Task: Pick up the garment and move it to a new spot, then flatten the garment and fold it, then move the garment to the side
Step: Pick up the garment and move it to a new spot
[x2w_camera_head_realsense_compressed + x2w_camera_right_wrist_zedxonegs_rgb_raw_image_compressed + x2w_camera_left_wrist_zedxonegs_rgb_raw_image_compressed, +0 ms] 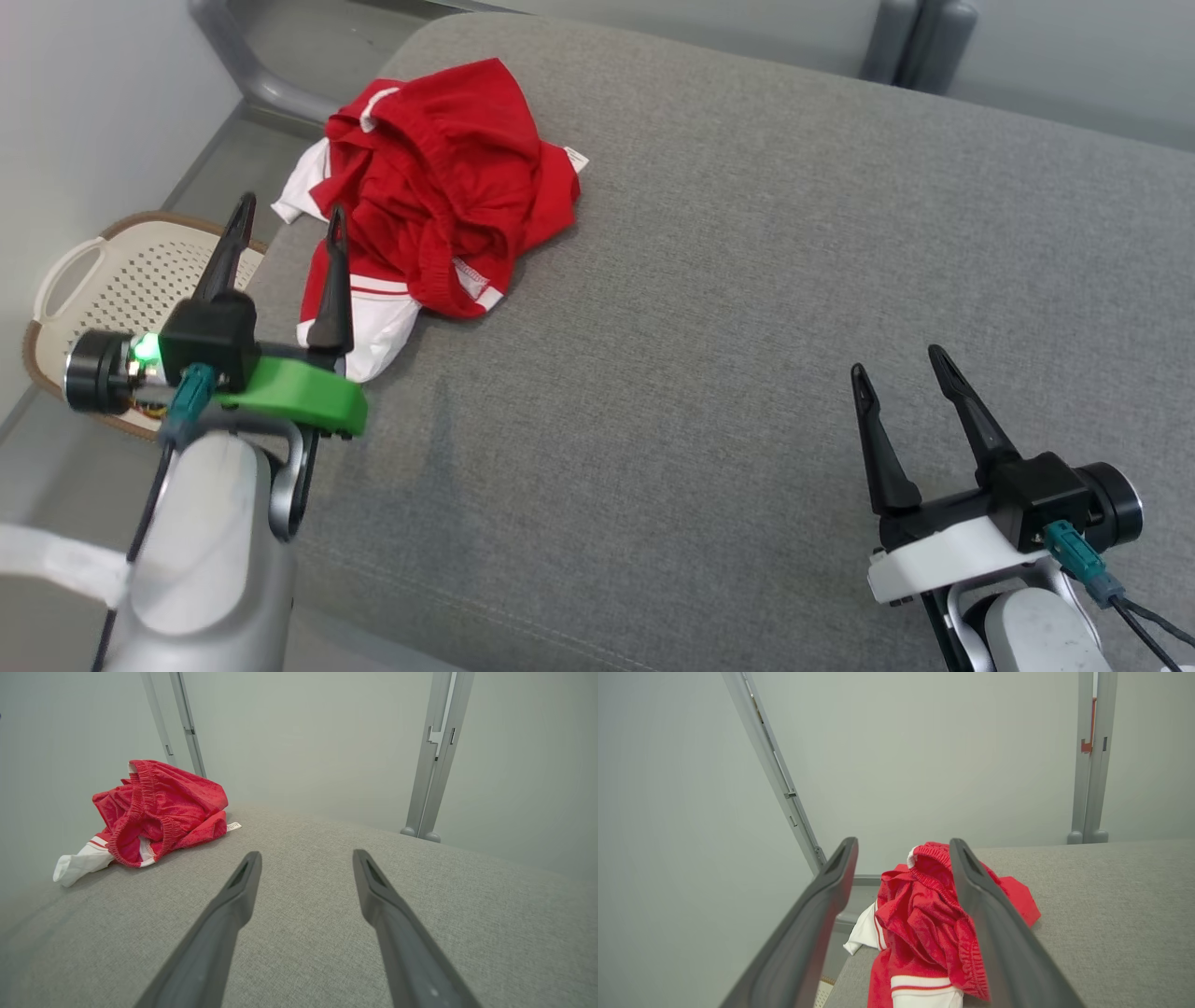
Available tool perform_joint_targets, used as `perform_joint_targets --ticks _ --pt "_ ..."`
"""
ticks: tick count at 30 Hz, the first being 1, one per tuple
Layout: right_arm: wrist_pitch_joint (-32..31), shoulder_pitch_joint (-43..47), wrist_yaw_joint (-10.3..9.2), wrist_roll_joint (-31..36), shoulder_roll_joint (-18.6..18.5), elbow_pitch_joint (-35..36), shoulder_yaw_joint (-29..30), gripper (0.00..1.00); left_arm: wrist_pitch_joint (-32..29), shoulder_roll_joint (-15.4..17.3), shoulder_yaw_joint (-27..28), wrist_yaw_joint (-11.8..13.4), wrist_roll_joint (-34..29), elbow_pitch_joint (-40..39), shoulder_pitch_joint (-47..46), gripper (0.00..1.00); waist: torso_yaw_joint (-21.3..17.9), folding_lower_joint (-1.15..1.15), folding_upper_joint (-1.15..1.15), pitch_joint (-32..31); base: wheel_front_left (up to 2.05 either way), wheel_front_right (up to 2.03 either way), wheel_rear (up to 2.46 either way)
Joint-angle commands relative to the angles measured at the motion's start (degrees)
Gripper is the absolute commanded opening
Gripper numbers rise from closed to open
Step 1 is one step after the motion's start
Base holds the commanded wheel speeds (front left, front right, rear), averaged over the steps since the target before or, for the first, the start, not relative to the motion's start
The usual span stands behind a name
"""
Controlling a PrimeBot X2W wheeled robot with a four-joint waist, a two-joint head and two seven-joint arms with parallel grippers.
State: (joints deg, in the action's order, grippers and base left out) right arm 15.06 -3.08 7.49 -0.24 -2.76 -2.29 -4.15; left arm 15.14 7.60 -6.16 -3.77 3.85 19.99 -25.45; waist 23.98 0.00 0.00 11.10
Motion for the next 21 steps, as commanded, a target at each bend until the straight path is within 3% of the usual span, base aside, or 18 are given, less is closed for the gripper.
perform_joint_targets --ticks 1,10,21 --pt "0.2 -1.1 0.01 0.4 -0.2 0.3 0.1 1.0 -0.6 0.5 -0.7 -0.6 -0.5 2.6 -3.5 1.0 -4.1 0.0 0.0 4.2 0.0 0.0 0.0" --pt "0.2 -4.8 0.01 1.8 -0.2 2.0 -0.3 1.0 -6.9 2.9 -0.5 -2.2 1.2 20.4 -20.8 1.0 -10.4 0.0 0.0 11.5 0.0 0.0 0.0" --pt "0.2 -7.5 0.01 2.6 -0.2 3.4 0.3 1.0 -7.2 3.7 1.8 -0.5 4.0 32.6 -28.6 1.0 -12.8 0.0 0.0 17.6 0.0 0.0 0.0"
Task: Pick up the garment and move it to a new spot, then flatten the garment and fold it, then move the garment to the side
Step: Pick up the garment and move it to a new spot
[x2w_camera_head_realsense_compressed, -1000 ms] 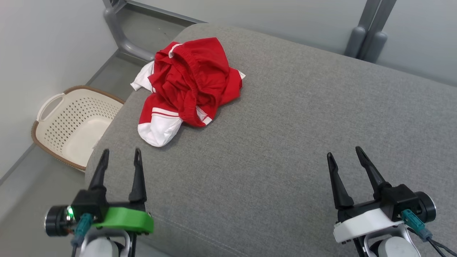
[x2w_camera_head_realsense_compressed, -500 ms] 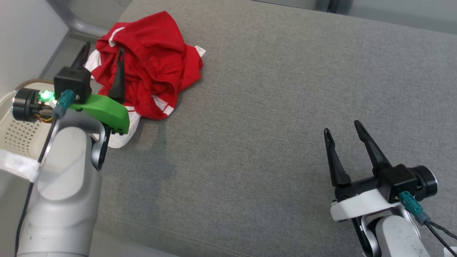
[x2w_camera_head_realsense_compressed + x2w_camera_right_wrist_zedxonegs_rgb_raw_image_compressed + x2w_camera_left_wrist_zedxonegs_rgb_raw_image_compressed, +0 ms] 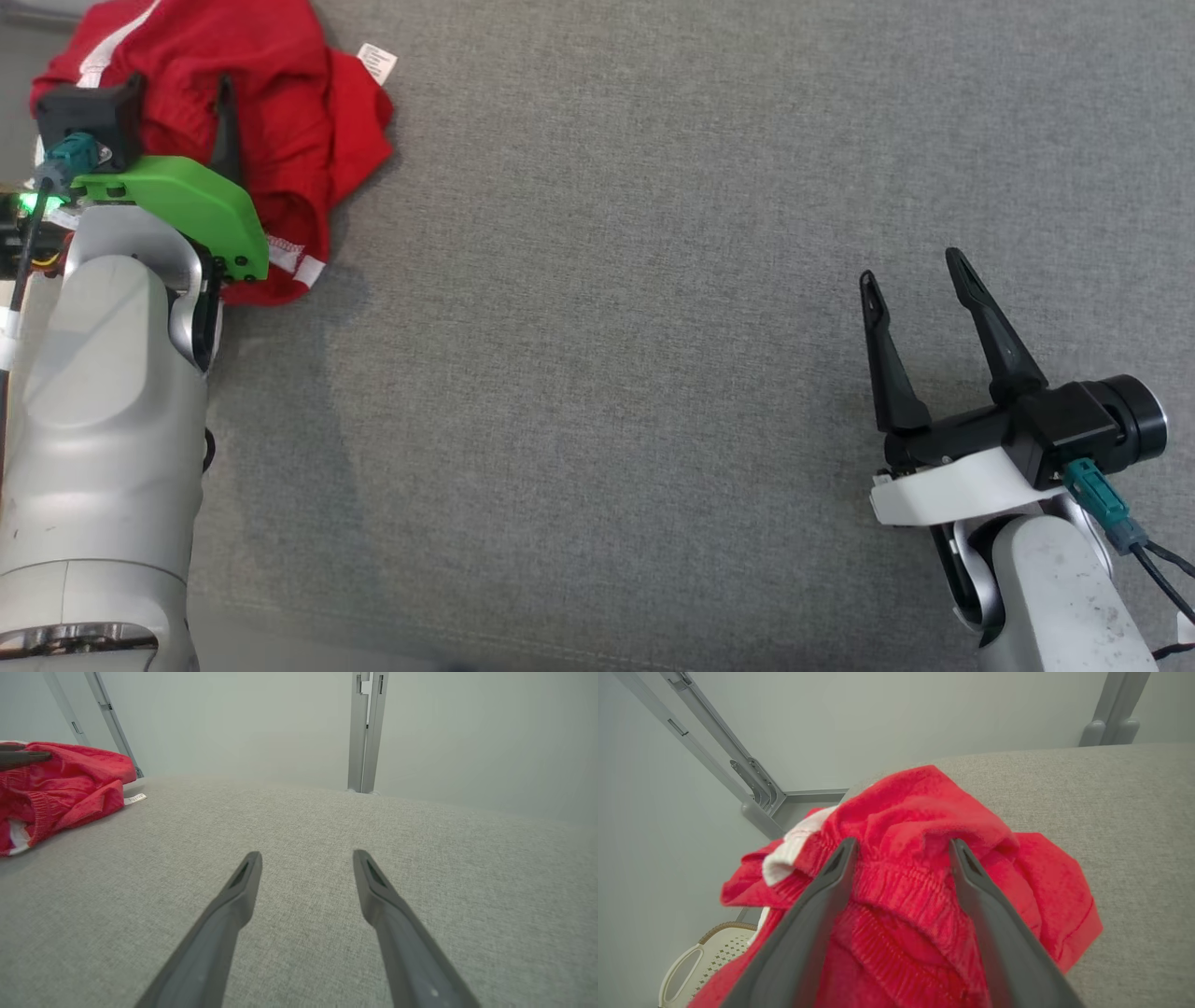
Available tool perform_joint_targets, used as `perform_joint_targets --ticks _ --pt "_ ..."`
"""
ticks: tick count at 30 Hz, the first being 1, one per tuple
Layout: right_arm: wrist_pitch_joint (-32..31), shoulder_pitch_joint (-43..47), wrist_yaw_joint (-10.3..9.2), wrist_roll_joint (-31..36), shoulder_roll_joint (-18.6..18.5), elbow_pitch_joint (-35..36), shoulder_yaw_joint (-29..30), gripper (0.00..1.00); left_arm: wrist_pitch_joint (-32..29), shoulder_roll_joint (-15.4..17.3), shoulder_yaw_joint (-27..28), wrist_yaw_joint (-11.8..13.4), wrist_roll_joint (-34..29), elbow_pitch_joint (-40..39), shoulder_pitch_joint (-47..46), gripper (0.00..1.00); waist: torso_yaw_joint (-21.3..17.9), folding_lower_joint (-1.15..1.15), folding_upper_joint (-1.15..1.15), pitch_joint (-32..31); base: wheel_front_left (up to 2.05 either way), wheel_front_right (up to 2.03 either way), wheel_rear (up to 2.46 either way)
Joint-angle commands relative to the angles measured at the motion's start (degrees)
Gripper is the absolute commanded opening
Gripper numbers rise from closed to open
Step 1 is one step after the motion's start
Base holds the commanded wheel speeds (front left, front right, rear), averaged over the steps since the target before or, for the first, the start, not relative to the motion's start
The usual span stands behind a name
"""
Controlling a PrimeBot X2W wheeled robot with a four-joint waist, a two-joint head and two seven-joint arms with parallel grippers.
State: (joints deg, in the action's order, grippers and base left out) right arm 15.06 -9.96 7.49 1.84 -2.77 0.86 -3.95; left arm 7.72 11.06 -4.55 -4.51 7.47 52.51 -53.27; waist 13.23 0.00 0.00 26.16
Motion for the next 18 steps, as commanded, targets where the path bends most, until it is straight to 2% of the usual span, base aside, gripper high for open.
perform_joint_targets --ticks 1,5,6,7,9,10,11,12,18 --pt "0.2 -0.9 0.01 0.5 -0.2 0.2 0.0 1.0 0.5 0.2 0.2 0.5 0.5 1.1 -1.1 1.0 -2.0 0.0 0.0 2.7 0.0 0.0 0.0" --pt "0.2 -1.5 0.01 0.1 -0.2 -0.2 -0.5 1.0 0.9 0.3 0.2 1.6 0.7 4.3 -1.9 1.0 -2.0 0.0 0.0 2.8 0.0 0.0 0.0" --pt "0.2 -1.6 0.01 0.0 -0.2 -0.3 -0.6 1.0 0.9 0.4 0.0 1.8 0.4 5.2 -2.0 0.95 -2.0 0.0 0.0 2.8 0.0 0.0 0.0" --pt "0.2 -1.7 0.01 -0.1 -0.2 -0.3 -0.6 1.0 0.8 0.6 -0.4 2.2 -0.2 5.8 -2.1 0.85 -2.0 0.0 0.0 2.7 0.0 0.0 0.0" --pt "0.2 -1.8 0.01 -0.2 -0.2 -0.4 -0.8 1.0 0.3 1.2 -1.5 2.8 -1.3 7.3 -2.2 0.47 -1.9 0.0 0.0 2.5 0.0 0.0 0.0" --pt "0.2 -1.8 0.01 -0.3 -0.2 -0.4 -0.9 1.0 -0.2 1.6 -2.2 3.1 -2.0 8.2 -2.3 0.34 -1.9 0.0 0.0 2.4 0.0 0.0 0.0" --pt "0.2 -1.8 0.01 -0.3 -0.2 -0.5 -1.0 1.0 -0.4 1.8 -2.6 3.3 -2.5 8.9 -2.4 0.27 -1.9 0.0 0.0 2.4 0.0 0.0 0.0" --pt "0.2 -1.9 0.01 -0.4 -0.2 -0.5 -1.1 1.0 -0.6 2.1 -3.0 3.5 -2.9 9.5 -2.5 0.0 -1.9 0.0 0.0 2.4 0.0 0.0 0.0" --pt "0.2 -2.1 0.01 -1.2 -0.2 -0.8 -1.4 1.0 3.0 2.6 -3.2 3.1 -1.9 9.6 -3.6 0.0 -2.1 0.0 0.0 1.9 0.0 0.0 0.0"
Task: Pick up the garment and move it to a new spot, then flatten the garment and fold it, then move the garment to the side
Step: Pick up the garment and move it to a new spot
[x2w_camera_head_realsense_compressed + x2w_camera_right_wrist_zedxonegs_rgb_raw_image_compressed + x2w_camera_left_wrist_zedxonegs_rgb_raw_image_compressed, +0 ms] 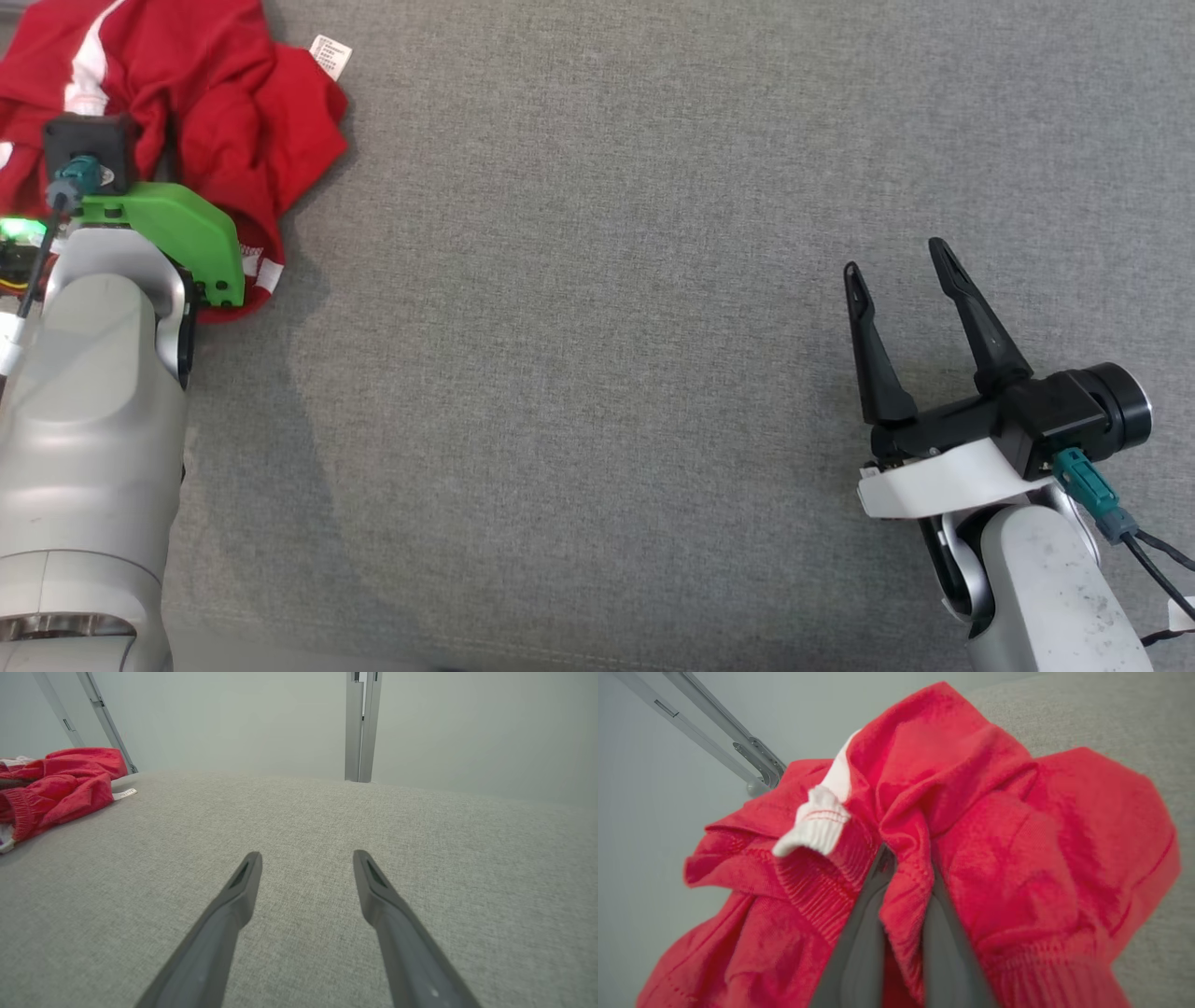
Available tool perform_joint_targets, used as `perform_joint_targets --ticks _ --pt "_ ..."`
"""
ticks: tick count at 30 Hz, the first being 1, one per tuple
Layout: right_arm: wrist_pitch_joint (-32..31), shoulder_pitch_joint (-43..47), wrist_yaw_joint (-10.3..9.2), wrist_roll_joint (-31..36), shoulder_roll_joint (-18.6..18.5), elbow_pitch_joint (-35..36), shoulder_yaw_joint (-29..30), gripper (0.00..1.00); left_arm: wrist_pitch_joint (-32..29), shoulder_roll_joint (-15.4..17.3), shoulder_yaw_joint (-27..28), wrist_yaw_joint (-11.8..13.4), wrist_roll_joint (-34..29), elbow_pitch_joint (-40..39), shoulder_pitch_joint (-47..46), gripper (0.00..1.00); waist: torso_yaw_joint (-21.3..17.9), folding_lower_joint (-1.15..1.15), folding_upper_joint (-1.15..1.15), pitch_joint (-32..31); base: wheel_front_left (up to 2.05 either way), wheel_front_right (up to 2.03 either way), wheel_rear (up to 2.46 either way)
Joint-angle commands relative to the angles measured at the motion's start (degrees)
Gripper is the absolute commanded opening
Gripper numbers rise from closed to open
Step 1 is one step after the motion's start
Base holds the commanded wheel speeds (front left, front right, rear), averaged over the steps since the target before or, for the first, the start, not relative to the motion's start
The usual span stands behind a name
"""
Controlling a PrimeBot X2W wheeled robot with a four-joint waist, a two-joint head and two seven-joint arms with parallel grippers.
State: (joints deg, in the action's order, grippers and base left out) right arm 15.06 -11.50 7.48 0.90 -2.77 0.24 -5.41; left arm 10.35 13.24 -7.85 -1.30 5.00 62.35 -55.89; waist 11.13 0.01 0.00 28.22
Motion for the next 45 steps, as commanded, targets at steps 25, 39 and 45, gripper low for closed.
perform_joint_targets --ticks 25,39,45 --pt "0.2 4.2 0.02 -5.7 -0.2 -2.1 1.8 1.0 3.9 -9.7 -11.5 -3.9 0.9 -25.1 6.1 0.0 -9.0 -0.01 0.0 -15.3 0.0 0.0 0.0" --pt "0.2 6.3 0.02 -9.1 -0.1 -2.5 -0.4 1.0 -0.6 -10.2 -30.4 0.1 11.7 -23.3 16.1 0.0 -24.0 -0.01 0.0 -15.8 0.0 0.0 0.0" --pt "0.2 5.8 0.02 -9.8 -0.1 -2.8 -0.9 1.0 0.9 -10.2 -35.7 1.6 15.2 -19.2 16.0 1.0 -25.7 -0.01 0.0 -14.9 0.0 0.0 0.0"
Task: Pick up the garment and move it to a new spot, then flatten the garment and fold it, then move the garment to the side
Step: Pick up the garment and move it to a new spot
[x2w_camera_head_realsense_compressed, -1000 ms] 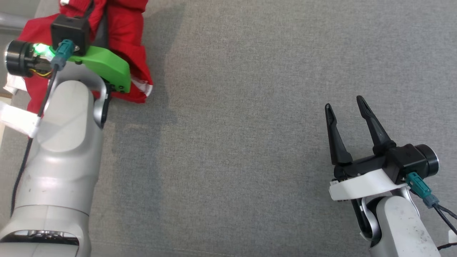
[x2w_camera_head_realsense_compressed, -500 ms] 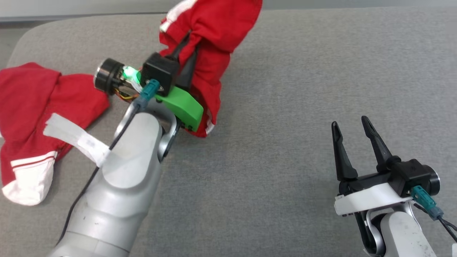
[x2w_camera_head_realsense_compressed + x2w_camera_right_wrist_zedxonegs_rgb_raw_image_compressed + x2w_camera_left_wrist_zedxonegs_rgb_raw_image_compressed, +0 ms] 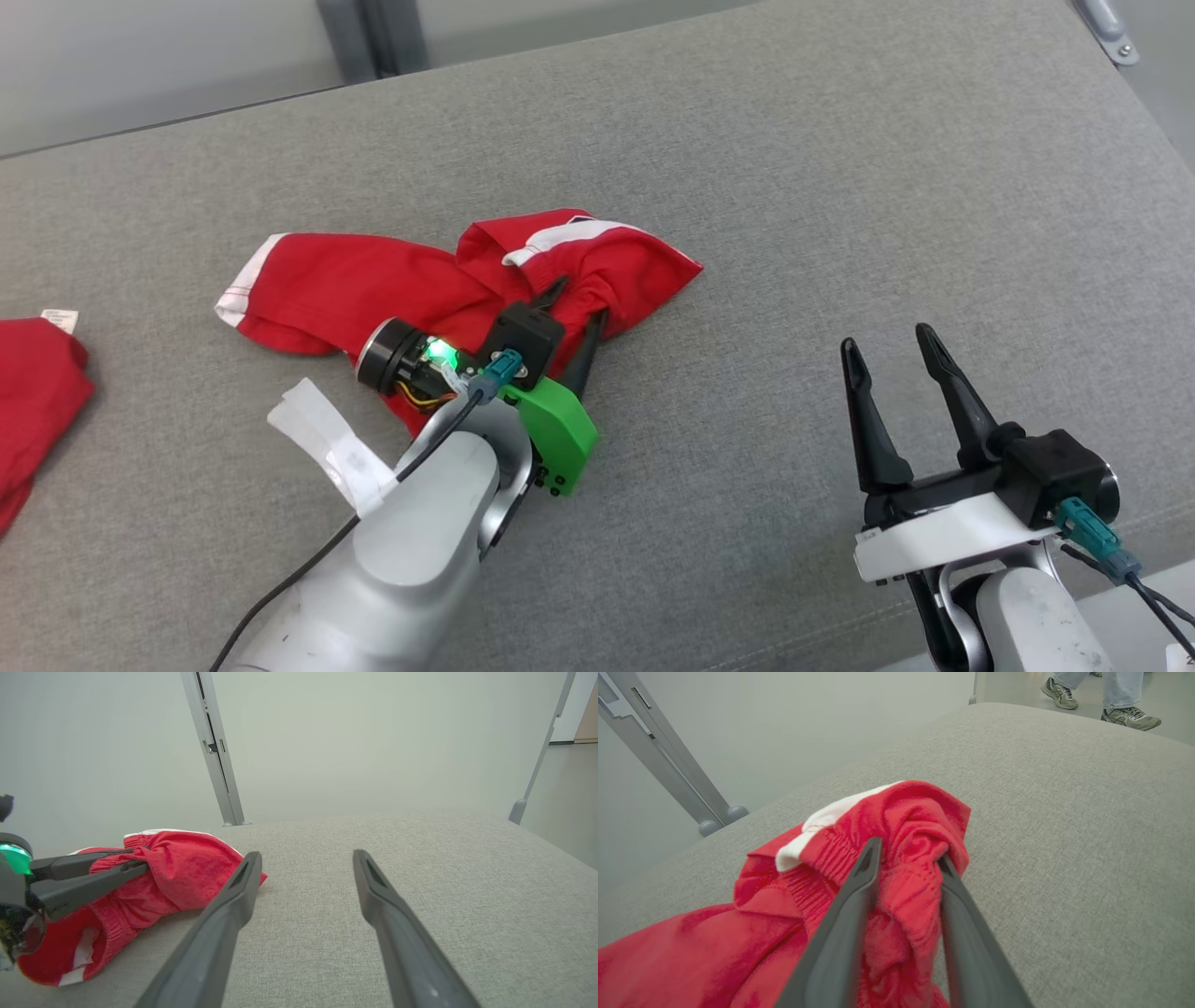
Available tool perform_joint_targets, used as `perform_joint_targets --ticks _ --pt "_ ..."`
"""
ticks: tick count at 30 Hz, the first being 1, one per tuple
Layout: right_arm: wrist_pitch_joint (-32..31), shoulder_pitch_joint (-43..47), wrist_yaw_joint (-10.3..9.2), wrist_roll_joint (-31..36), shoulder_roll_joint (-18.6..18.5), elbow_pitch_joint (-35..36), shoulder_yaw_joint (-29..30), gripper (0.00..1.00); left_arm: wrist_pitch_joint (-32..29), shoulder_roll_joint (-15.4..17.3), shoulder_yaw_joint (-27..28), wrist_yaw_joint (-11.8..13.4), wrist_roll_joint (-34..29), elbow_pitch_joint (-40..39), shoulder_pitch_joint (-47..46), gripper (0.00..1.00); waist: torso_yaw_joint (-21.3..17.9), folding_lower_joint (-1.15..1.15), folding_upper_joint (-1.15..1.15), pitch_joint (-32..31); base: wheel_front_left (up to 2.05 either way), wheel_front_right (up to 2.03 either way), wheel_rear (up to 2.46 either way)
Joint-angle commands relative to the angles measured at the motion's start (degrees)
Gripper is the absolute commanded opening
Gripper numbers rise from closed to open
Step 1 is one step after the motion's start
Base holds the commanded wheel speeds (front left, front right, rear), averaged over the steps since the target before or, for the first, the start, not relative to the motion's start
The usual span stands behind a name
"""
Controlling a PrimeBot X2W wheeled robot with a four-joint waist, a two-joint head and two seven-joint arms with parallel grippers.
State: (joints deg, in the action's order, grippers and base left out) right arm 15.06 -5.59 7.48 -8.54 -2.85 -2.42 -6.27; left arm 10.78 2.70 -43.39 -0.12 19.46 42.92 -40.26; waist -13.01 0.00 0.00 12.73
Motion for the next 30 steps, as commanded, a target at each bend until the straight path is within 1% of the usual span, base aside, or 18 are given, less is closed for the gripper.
perform_joint_targets --ticks 1,8,14,16,18,22,27,30 --pt "0.2 -0.2 0.02 -0.4 -0.1 -0.2 -0.1 1.0 0.6 0.4 -0.7 0.6 1.2 0.4 0.3 1.0 -1.6 0.0 0.0 0.6 0.0 0.0 0.0" --pt "0.2 0.2 0.02 0.0 -0.1 -0.3 0.7 1.0 2.9 0.3 -3.8 1.8 5.7 1.1 -1.5 1.0 0.0 0.0 0.0 -0.7 0.0 0.0 0.0" --pt "0.2 0.9 0.02 0.9 -0.1 -0.1 1.7 1.0 4.1 0.3 -3.8 2.1 7.8 0.3 -1.9 1.0 3.0 0.0 0.0 -2.8 0.0 0.0 0.0" --pt "0.2 1.0 0.02 1.2 -0.1 0.0 2.1 1.0 4.3 0.4 -3.2 2.2 7.6 -0.2 -1.1 1.0 4.1 0.0 0.0 -3.4 0.0 0.0 0.0" --pt "0.2 1.2 0.02 1.5 -0.1 0.2 2.5 1.0 4.4 1.0 -2.4 2.5 7.4 -1.1 0.0 1.0 5.1 0.0 0.0 -4.0 0.0 0.0 0.0" --pt "0.2 1.7 0.02 2.1 -0.1 0.4 3.4 1.0 4.5 3.1 0.7 3.8 6.5 -5.8 3.7 1.0 7.0 0.0 0.0 -5.0 0.0 0.0 0.0" --pt "0.2 2.3 0.02 2.4 -0.1 0.7 4.7 1.0 4.4 5.9 6.0 5.9 5.9 -12.7 11.5 1.0 8.8 0.0 0.0 -5.9 0.0 0.0 0.0" --pt "0.2 2.9 0.02 2.6 -0.1 0.8 5.6 1.0 4.4 6.8 9.3 7.0 5.1 -16.4 16.3 1.0 9.8 0.0 0.0 -6.3 0.0 0.0 0.0"
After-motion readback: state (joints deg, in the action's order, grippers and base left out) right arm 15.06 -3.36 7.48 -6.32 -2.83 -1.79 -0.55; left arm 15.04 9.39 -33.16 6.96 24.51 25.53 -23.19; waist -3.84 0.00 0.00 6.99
